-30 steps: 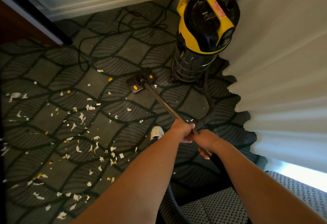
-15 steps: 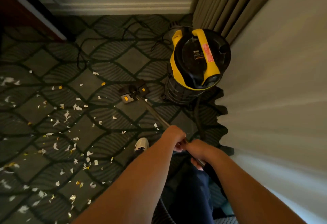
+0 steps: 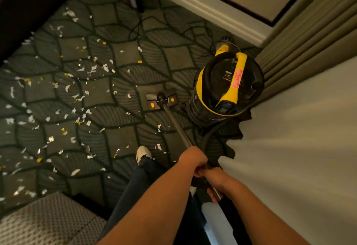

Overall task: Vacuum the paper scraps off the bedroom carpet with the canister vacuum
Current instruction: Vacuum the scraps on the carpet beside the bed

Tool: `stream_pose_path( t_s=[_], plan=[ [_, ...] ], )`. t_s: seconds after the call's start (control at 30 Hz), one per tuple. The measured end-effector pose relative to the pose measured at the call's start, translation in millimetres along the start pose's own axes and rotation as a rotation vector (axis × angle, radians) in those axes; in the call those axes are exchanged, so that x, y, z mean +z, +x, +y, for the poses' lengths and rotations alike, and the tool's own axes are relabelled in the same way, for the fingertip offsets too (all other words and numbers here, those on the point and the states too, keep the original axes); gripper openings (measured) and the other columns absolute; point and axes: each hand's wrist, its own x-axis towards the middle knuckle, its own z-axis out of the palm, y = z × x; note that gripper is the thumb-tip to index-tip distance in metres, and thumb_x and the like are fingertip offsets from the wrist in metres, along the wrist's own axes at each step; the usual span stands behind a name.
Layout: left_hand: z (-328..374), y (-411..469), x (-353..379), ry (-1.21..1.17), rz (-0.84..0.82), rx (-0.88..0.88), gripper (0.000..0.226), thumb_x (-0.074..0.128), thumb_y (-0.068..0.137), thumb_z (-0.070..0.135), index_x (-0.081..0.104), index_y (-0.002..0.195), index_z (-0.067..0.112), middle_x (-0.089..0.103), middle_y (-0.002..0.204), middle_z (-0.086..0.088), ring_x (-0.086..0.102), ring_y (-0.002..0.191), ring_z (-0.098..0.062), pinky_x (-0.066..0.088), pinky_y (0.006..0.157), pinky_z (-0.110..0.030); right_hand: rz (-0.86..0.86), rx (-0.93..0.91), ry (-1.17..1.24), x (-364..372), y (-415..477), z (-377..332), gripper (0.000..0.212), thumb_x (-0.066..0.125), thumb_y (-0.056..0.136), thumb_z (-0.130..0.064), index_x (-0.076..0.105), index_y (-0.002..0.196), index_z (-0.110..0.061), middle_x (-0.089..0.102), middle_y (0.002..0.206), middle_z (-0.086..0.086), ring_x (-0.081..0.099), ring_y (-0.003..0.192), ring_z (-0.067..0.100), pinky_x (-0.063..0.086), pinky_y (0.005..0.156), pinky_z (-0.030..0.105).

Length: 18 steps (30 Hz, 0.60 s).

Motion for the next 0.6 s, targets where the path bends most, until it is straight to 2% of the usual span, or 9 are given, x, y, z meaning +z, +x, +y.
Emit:
stream_pose_path(
  t_s=[0.07,0.17,0.33,0.5,0.6],
  plan=[
    [-4,3,19,-0.086,0.034,-0.007,0.017,0.058,0.087,0.015,0.059,0.098,0.003,0.063,0.091,-0.017,0.067,0.085,-0.032,0.060,0.076,-0.041,0.046,-0.032,-0.043,-6,-5,14,0.038,0.044,0.101,-0.040,0.061,0.085,-0.009,0.053,0.057,0.009,0.048,0.045,0.019,0.043,0.049,0.029],
    [-5,16,33,-0.242,0.101,0.003,0.045,0.062,0.081,0.017,0.051,0.121,0.002,0.062,0.108,-0.016,0.063,0.096,-0.028,0.056,0.081,-0.037,0.107,-0.075,-0.076,-12,0,24,0.037,0.050,0.099,-0.040,0.067,0.091,-0.008,0.057,0.057,0.007,0.050,0.041,0.017,0.045,0.048,0.027],
    [1,13,27,-0.396,0.116,0.011,0.050,0.065,0.077,0.011,0.047,0.124,0.003,0.059,0.111,-0.017,0.060,0.101,-0.030,0.055,0.089,-0.040,0.076,-0.081,-0.104,-22,-2,18,0.042,0.048,0.099,-0.036,0.066,0.093,0.001,0.054,0.054,0.012,0.051,0.040,0.021,0.049,0.049,0.029],
    [17,5,7,-0.373,0.127,0.039,0.078,0.066,0.071,0.014,0.027,0.138,0.002,0.054,0.125,-0.021,0.057,0.114,-0.034,0.051,0.096,-0.043,0.107,-0.073,-0.051,-21,-22,-8,0.033,0.052,0.098,-0.037,0.061,0.085,-0.007,0.050,0.049,0.010,0.048,0.040,0.021,0.044,0.042,0.026],
    [32,-4,-26,-0.351,0.185,0.071,0.073,0.065,0.080,0.014,0.025,0.139,0.000,0.053,0.129,-0.020,0.056,0.117,-0.032,0.049,0.098,-0.038,0.121,-0.129,-0.039,-22,-23,-39,0.034,0.053,0.096,-0.035,0.060,0.080,-0.005,0.050,0.049,0.010,0.047,0.037,0.020,0.042,0.042,0.026]
  ],
)
